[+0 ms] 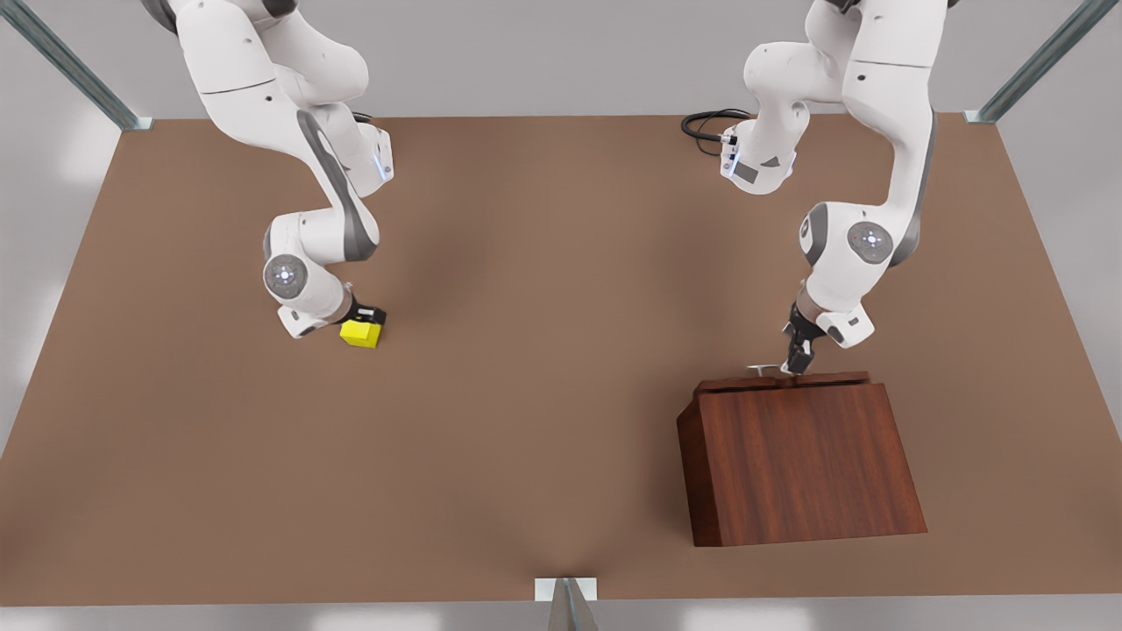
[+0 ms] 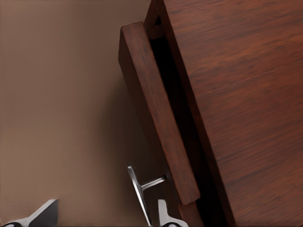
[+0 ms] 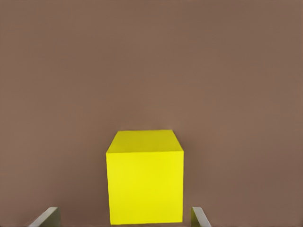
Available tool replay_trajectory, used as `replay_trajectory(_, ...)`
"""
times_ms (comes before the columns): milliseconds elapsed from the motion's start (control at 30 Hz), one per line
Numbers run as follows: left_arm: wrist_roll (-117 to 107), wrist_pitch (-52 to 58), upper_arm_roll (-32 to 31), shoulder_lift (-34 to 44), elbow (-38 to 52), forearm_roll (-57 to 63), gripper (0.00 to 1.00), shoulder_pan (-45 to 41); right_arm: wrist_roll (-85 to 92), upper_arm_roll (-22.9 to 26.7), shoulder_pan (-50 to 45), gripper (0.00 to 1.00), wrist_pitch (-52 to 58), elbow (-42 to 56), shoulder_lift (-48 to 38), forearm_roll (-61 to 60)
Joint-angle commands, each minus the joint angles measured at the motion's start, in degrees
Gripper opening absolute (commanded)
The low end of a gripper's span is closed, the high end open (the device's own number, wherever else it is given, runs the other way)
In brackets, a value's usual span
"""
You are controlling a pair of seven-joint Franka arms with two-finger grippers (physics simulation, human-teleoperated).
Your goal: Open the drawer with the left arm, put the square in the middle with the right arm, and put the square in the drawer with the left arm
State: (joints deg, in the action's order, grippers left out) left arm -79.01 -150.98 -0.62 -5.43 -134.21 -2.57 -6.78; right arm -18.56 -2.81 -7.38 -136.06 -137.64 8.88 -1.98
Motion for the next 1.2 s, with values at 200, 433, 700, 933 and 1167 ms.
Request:
replay_trajectory(200,-0.10,0.16,0.00,0.86,-2.20,-0.07,1.00,0.10,0.19,0.35,0.35,1.00,-3.25,-0.88,2.72,0.05)
replay_trajectory(433,-0.71,4.29,-0.09,3.23,-2.99,-0.07,1.00,0.01,0.19,0.35,0.44,1.00,-6.85,-1.67,5.27,-0.04)
replay_trajectory(700,-1.85,7.63,-0.09,4.29,-2.99,0.02,1.00,-0.34,0.54,0.44,0.96,0.92,-9.93,-1.67,7.20,-0.04)
replay_trajectory(933,-3.08,10.35,-0.09,4.99,-2.99,0.02,1.00,-1.66,0.54,0.44,0.70,0.69,-11.69,-1.49,8.61,-0.04)
replay_trajectory(1167,-3.70,11.76,-0.09,5.61,-3.43,0.02,1.00,-2.71,1.86,0.44,0.96,0.66,-10.02,-1.58,7.03,0.05)
